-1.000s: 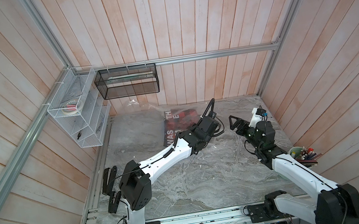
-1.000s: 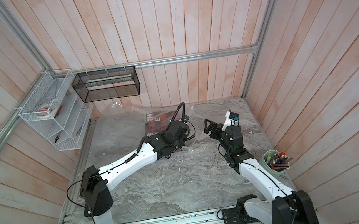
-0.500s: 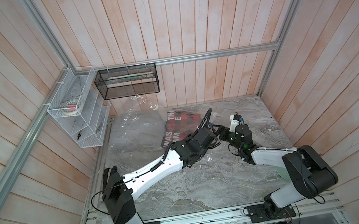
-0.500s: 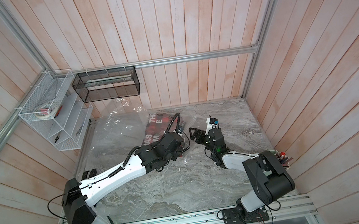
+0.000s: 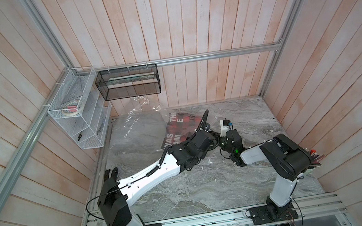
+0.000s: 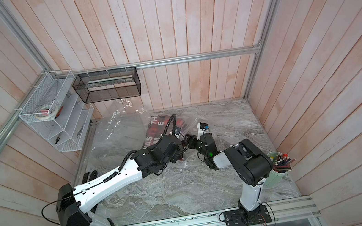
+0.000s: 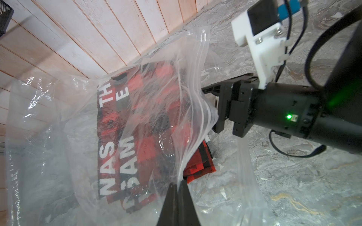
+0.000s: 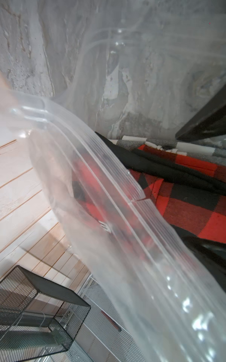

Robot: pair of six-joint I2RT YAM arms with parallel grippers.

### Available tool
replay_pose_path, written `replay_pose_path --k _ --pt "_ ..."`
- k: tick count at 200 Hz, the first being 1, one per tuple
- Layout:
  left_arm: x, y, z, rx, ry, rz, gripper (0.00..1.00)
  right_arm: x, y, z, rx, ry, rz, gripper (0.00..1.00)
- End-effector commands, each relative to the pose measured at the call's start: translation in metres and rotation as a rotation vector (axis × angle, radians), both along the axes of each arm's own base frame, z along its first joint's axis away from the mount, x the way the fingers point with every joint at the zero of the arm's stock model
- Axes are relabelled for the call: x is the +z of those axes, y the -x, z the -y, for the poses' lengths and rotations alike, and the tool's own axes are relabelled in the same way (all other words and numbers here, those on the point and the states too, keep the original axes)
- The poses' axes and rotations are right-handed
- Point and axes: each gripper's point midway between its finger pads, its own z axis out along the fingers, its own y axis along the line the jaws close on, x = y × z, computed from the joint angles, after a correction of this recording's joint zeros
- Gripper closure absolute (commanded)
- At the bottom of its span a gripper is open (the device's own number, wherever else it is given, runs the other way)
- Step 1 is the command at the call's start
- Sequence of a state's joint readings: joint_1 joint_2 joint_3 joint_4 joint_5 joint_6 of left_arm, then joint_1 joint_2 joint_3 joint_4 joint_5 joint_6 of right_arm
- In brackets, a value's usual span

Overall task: Take the shirt out of the vacuum bag
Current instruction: Take out the shirt from the vacuum bag.

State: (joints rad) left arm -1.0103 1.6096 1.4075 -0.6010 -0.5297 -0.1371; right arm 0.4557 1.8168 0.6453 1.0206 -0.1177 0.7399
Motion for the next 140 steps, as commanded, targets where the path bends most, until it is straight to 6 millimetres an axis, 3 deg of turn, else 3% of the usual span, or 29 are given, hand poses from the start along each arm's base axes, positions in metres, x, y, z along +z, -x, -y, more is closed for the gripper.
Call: replay_pose_path --k 1,67,140 --pt "-0.002 0.006 0.005 0.007 0.057 -0.016 1.0 0.012 -0.01 -0.013 0.034 -0.036 0.057 0.25" --pt "-0.017 0.011 0.002 0.021 0.053 -0.044 1.0 0.01 -0.033 -0.033 0.084 -0.03 0.053 0.25" --pt "-0.012 0.007 0.002 0.034 0.056 -0.023 1.0 -0.015 -0.038 -0.003 -0.012 0.013 -0.063 0.23"
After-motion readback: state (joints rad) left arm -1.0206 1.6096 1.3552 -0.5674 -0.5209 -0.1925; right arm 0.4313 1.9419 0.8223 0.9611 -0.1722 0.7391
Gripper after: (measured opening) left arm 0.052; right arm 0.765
